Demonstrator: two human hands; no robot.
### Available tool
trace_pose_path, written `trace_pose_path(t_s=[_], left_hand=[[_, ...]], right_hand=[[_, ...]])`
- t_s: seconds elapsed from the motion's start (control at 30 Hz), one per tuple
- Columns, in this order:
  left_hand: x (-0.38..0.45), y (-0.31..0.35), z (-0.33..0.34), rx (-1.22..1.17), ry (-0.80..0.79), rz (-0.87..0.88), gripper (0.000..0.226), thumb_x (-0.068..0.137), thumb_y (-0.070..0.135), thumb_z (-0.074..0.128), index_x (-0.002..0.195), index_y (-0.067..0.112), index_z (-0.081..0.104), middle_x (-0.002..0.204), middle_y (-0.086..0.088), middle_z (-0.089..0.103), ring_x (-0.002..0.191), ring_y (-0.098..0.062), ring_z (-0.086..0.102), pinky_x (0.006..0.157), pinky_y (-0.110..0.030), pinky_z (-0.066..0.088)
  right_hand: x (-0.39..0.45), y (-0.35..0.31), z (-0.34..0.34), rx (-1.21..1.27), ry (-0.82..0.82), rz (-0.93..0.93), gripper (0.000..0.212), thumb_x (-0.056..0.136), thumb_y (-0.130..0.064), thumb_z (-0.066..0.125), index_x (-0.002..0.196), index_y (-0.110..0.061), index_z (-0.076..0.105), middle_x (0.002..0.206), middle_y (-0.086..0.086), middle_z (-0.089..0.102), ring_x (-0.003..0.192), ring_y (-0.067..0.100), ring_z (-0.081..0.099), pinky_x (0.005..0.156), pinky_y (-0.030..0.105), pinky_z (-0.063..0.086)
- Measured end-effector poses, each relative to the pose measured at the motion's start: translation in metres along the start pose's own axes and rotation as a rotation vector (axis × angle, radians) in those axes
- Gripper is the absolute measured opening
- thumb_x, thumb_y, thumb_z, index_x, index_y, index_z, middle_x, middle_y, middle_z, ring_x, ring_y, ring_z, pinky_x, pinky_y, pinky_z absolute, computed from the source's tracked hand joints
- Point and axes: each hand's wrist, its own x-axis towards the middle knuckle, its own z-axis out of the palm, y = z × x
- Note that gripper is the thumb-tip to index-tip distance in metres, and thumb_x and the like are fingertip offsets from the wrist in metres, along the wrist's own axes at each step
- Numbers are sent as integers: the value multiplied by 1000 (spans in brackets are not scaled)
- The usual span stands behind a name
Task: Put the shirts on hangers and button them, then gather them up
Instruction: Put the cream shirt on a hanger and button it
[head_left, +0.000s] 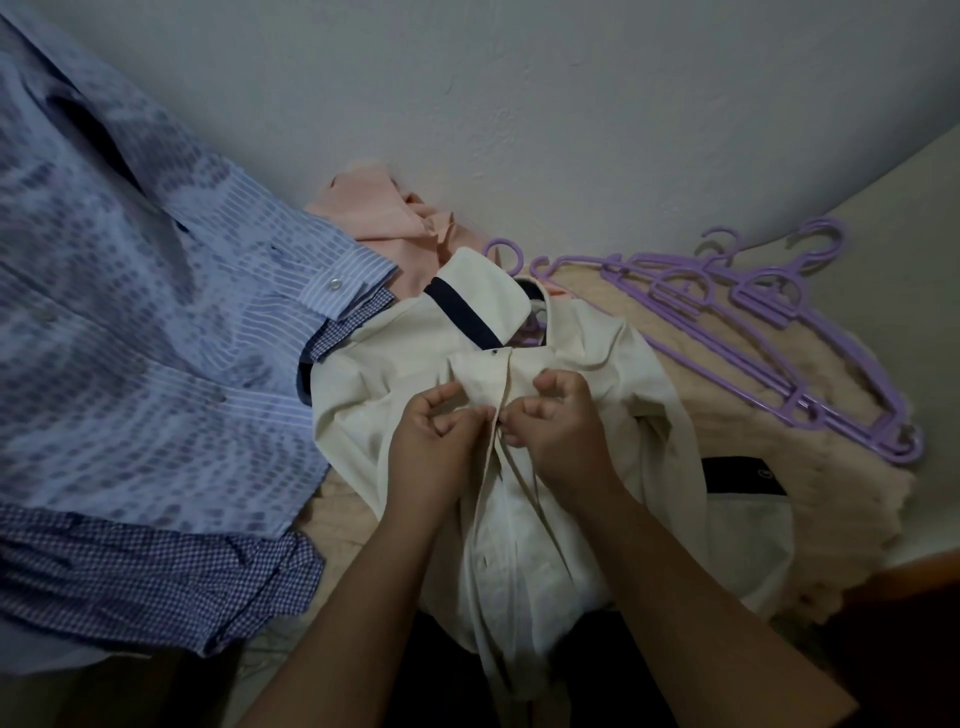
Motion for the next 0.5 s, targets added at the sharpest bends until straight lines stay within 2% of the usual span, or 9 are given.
trace_pose_path(t_s=[0.13, 0.27, 0.33, 0.43, 0.5], left_hand=[[2, -3, -2, -84, -31, -38, 31, 88, 4, 63, 116, 11, 52, 83, -8, 74, 78, -13, 70, 74, -18, 55], [1, -4, 0, -32, -41, 7, 38, 82, -2, 68, 115, 10, 53, 82, -14, 67, 76, -13, 64, 71, -12, 51], [0, -4, 0, -31, -70, 20, 40, 81, -7, 67, 116, 7, 51, 82, -14, 67, 71, -9, 64, 67, -11, 50], [1, -8, 0, -17, -105, 43, 41, 81, -9, 67, 116, 3, 49, 76, -7, 66, 64, -4, 64, 65, -13, 51], [2, -11, -1, 1, -114, 59, 41, 81, -10, 66, 116, 2, 49, 75, -7, 64, 63, -4, 64, 65, -15, 52]], right_hand=[[-3, 0, -1, -55, 5, -59, 27, 83, 4, 58, 84, -22, 49, 74, 6, 62, 72, 21, 62, 76, 42, 53], [-10, 0, -1, -65, 5, -54, 27, 81, 5, 59, 78, -21, 56, 72, 3, 62, 73, 21, 61, 79, 43, 53], [-12, -2, -1, -51, -7, -29, 24, 82, 4, 58, 79, -20, 60, 73, 1, 64, 73, 16, 62, 77, 37, 53], [-14, -4, -2, -70, -38, 4, 14, 84, -5, 63, 85, -19, 68, 73, -7, 67, 69, 2, 63, 71, 19, 54], [-13, -3, -2, -95, -34, 25, 14, 84, -9, 65, 94, -16, 73, 75, -10, 69, 68, -4, 63, 74, 17, 53]])
